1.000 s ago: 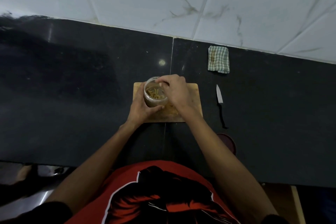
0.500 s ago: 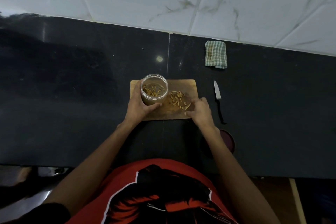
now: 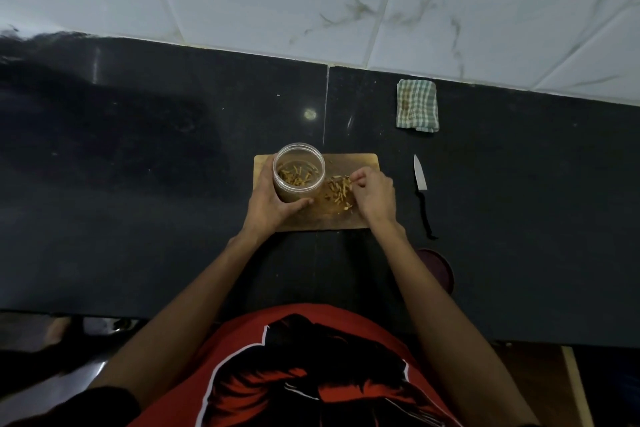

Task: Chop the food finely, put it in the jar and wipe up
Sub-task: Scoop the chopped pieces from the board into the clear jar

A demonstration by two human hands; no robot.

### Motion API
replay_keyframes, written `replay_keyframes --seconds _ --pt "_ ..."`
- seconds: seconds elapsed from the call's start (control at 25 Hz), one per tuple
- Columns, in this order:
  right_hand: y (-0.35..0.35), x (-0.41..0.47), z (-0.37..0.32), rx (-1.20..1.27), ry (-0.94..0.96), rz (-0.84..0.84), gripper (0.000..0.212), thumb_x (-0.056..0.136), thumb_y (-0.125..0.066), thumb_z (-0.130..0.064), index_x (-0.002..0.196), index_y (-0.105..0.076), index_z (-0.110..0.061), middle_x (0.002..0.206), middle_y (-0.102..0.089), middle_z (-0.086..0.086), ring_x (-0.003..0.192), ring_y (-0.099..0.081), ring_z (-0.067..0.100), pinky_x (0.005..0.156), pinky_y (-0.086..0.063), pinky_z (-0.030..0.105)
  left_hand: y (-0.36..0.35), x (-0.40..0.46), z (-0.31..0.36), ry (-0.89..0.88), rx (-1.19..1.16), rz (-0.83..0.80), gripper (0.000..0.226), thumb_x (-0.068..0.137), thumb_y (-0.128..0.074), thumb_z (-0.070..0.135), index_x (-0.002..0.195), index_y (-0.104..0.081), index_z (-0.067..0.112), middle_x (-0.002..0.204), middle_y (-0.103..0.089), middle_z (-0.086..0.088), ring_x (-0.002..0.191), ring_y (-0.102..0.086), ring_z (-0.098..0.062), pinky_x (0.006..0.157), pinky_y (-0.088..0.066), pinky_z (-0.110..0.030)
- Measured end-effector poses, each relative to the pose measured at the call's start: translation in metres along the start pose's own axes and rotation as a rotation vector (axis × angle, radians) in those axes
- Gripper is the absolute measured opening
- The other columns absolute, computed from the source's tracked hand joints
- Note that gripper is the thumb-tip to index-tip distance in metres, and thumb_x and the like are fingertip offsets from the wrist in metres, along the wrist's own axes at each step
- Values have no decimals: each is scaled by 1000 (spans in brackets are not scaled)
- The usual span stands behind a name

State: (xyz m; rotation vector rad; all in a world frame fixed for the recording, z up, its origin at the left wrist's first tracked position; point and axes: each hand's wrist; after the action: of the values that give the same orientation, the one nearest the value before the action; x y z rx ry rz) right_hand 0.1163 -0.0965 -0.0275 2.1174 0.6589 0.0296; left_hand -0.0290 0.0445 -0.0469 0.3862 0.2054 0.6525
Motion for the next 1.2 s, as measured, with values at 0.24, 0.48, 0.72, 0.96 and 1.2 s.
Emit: replay_keyframes --seconds 0.24,0.48,0.72,0.96,1.2 --pt "1 4 -5 -263 281 -108 35 102 -46 -12 135 -57 -11 141 -51 10 131 -46 23 109 -35 33 0 0 0 -7 -5 1 99 60 -86 37 140 -28 27 132 -45 15 122 -42 -1 95 -32 -11" --pt "-20 -7 4 -575 483 -237 46 105 -38 -27 150 -36 -19 159 -28 9 147 -21 28 120 -21 44 0 0 1 -20 2 9 100 61 -86 35 141 -27 28 130 -42 18 122 -41 0 95 -31 -12" --pt "-4 -20 24 -479 587 -174 38 98 -51 -8 135 -57 -11 142 -51 7 133 -43 24 109 -32 30 0 1 -3 10 23 4 102 60 -86 40 141 -26 29 136 -45 13 125 -42 -4 102 -36 -25" --pt "-4 -14 23 -385 547 -44 22 94 -57 -4 109 -72 -6 113 -67 8 103 -61 23 84 -45 25 1 -1 -1 -5 13 0 100 61 -86 38 140 -26 29 135 -45 11 125 -42 -5 103 -36 -26" --pt "9 -3 20 412 -69 47 16 86 -71 -3 100 -77 -9 100 -74 2 80 -66 5 75 -53 11 1 -1 -1 -11 8 -5 99 61 -86 37 140 -26 28 134 -44 14 125 -42 -5 103 -37 -27"
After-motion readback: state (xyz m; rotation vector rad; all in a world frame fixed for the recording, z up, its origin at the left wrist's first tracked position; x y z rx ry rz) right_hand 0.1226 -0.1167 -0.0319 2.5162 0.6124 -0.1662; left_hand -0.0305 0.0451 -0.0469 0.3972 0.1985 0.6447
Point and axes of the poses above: each hand's wrist, its own x-axis towards the middle knuckle, its own y-axis out of the back of the hand, z = x × y
